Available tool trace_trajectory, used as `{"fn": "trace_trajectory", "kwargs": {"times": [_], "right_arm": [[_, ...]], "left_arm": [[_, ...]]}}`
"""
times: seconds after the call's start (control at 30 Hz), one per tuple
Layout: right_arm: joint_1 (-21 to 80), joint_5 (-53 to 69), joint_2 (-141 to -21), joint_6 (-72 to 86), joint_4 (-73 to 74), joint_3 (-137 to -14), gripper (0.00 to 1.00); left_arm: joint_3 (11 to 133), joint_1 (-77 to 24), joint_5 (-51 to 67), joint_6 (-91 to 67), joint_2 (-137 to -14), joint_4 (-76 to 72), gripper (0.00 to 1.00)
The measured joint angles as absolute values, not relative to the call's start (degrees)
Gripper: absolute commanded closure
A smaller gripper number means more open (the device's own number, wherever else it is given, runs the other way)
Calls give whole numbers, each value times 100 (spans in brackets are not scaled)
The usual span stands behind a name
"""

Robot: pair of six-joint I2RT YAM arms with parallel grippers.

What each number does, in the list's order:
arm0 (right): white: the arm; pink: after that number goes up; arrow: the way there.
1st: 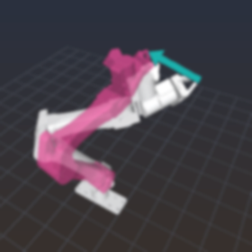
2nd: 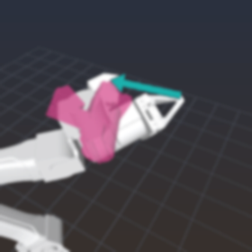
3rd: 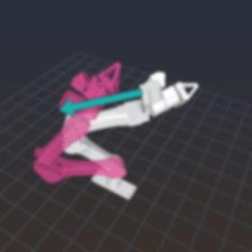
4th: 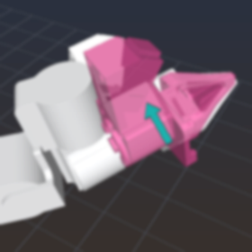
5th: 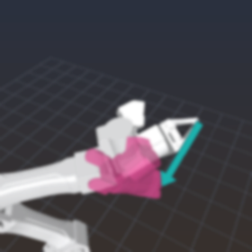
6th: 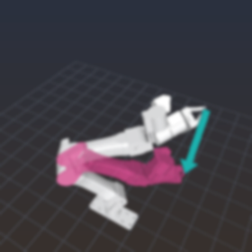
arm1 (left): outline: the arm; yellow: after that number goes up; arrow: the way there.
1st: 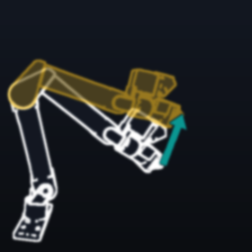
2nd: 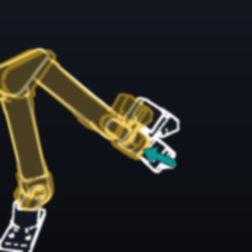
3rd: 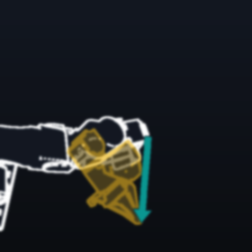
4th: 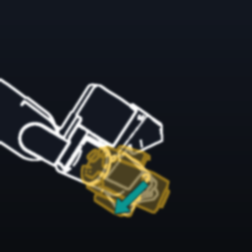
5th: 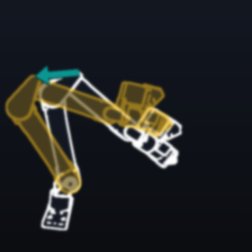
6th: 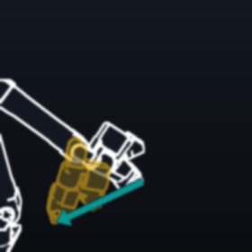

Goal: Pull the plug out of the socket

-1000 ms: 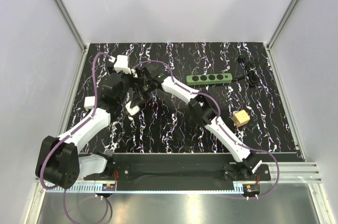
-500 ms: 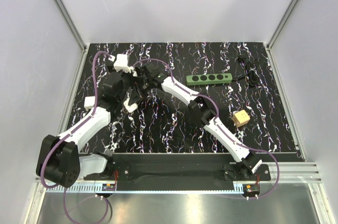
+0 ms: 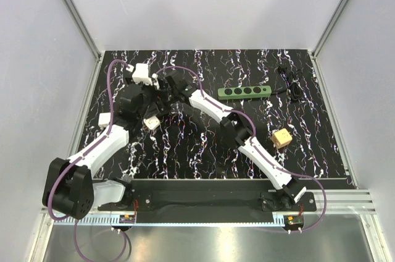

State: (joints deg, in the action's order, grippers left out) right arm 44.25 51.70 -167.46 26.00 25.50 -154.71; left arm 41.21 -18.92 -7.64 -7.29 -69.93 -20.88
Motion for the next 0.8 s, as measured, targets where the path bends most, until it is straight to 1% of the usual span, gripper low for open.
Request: {"fn": "trace_trajectory", "kwargs": {"times": [0.03, 0.1, 0.17, 0.2, 0.37, 0.47, 0.53, 0.67, 0.7, 0.8], "right_arm": [[4412, 5122, -16726, 2615, 2550, -15461, 20], [4377, 5013, -16663, 2700, 2561, -15445, 15], [4324, 4768, -16553, 2700, 2652, -15421, 13], [4285, 4648, -16503, 2696, 2718, -15397, 1], [4062, 3752, -16123, 2637, 3326, -15251, 0], [3892, 3175, -15561, 2652, 3671, -14724, 0], [3785, 2770, -14945, 2661, 3837, -13998, 0], [3649, 1984, -13375, 2641, 3868, -12125, 0], [3642, 1752, -12750, 2641, 3734, -11338, 0], [3667, 1278, -11153, 2672, 3546, -9592, 0]], "left_arm": [[4128, -1874, -731, -744, -6991, -2051, 8], [4158, -1828, -705, -773, -6967, -1925, 8], [4217, -1769, -674, -799, -6882, -1715, 8], [4246, -1750, -657, -805, -6785, -1586, 8], [4377, -1712, -473, -937, -5975, -1076, 6], [4466, -1712, -325, -1111, -5371, -788, 3], [4431, -1712, -217, -1313, -4925, -600, 1], [3992, -1712, 167, -1903, -3951, -458, 1], [3870, -1712, 364, -2067, -3758, -460, 1], [3599, -1719, 1066, -2593, -3621, -464, 1]]}}
